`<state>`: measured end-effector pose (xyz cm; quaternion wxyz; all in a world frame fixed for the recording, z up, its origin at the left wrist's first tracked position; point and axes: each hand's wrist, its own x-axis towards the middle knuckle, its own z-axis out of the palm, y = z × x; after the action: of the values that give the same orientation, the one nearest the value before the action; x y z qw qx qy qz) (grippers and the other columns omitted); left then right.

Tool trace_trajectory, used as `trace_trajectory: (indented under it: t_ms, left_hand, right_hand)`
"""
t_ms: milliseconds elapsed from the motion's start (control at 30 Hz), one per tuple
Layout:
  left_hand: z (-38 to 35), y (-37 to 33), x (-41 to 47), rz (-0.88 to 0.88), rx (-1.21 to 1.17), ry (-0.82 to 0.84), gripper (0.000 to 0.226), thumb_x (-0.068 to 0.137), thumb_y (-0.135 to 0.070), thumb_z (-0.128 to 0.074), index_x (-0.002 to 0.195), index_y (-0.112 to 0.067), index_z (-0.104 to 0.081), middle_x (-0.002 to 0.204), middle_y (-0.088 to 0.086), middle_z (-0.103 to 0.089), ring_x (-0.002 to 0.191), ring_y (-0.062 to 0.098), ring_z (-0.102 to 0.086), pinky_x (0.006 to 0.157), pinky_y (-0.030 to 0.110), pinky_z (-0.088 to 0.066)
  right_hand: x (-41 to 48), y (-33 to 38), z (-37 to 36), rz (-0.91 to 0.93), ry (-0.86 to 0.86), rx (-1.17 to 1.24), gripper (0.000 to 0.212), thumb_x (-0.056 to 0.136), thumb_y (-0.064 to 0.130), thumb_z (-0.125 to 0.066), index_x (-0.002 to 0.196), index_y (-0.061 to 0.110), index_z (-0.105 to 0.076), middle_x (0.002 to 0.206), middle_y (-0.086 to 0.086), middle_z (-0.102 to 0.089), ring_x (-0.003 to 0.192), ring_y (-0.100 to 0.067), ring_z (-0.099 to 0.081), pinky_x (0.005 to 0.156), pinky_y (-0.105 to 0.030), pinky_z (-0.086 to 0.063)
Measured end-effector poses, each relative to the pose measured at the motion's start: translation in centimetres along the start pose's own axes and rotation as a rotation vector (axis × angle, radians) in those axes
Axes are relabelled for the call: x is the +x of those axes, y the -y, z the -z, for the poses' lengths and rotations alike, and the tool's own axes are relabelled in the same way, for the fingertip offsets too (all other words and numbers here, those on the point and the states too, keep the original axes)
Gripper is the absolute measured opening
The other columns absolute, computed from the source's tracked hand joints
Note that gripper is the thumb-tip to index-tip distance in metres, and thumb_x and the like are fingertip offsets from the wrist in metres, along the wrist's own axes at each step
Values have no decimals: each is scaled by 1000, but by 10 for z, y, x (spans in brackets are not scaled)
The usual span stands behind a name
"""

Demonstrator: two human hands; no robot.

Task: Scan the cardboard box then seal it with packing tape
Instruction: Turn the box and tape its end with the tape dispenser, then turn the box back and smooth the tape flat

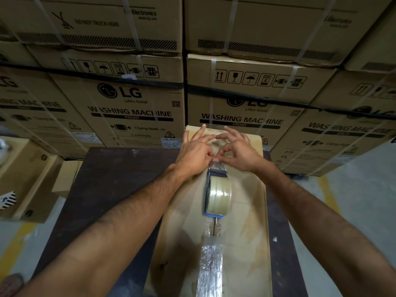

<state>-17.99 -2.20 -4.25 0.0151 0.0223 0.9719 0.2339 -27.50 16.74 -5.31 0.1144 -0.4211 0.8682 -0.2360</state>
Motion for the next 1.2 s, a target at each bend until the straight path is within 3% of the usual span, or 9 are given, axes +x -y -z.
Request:
trace_trajectory:
  t_ms: [200,500,667,767,833,900,1000,1100,1200]
  left_hand:
    - [-12,0,-5,-61,-4,-66,13,99,-29,-73,98,-20,-83,174,-7,-34,167,16,1,130,65,9]
    - [-20,2,-11,-118,69,-104,11,99,-14,-69,97,-16,-79,175,-2,-33,167,18,-5,129,71,2]
    - [-23,2,-16,-126,127,-98,19,97,-9,-68,112,-16,-79,174,1,-34,167,20,-6,130,69,5]
    - [-17,3,-22,-66,76,-57,26,100,-11,-64,121,-18,-77,176,1,-28,168,20,-2,131,63,9]
    - [-20,8,-32,-15,64,-61,36,103,-10,-57,137,-17,-68,179,4,-21,168,23,0,132,61,8]
    - [-28,12,-49,37,88,-91,62,104,-8,-51,163,-20,-39,181,6,-9,167,24,5,134,57,7]
    - [-45,13,-84,122,117,-47,85,106,-23,-50,170,-29,6,180,3,12,165,22,20,132,51,15]
    - [-65,11,-119,158,140,-3,87,102,-34,-46,169,-23,8,180,7,12,165,23,21,133,50,15]
    - [-75,13,-136,100,226,-40,78,99,-41,-21,170,-14,-4,180,9,0,166,26,9,134,50,8]
  right_hand:
    - [-3,6,1,28,7,-154,19,96,45,-72,90,29,-80,164,0,-46,164,-23,-10,128,-55,-12]
    - [-11,15,-5,11,-8,-198,14,99,29,-68,99,24,-81,166,-5,-42,165,-26,-7,129,-55,-10]
    - [-15,20,-7,-10,7,-220,17,100,22,-62,101,23,-80,165,-7,-44,165,-28,-9,130,-55,-13]
    - [-19,25,-4,-70,55,-226,31,99,12,-54,115,23,-78,169,-6,-38,165,-29,-10,128,-61,-17]
    - [-26,37,4,-188,35,-175,39,106,22,-50,142,25,-65,174,-5,-30,165,-28,-8,127,-64,-20]
    - [-39,64,11,-324,-23,-75,59,107,53,-47,162,33,-39,176,-3,-24,165,-27,-7,128,-64,-20]
    - [-64,120,1,-422,-7,-86,92,90,87,-38,167,42,-16,179,-4,-13,165,-33,-4,125,-69,-19]
    - [-74,150,-28,-542,68,-199,97,90,81,-45,167,39,-3,179,-11,0,163,-44,-1,121,-74,-24]
    - [-76,159,-46,-613,35,-192,87,97,50,-53,167,38,-3,178,-15,1,160,-53,-7,116,-72,-36]
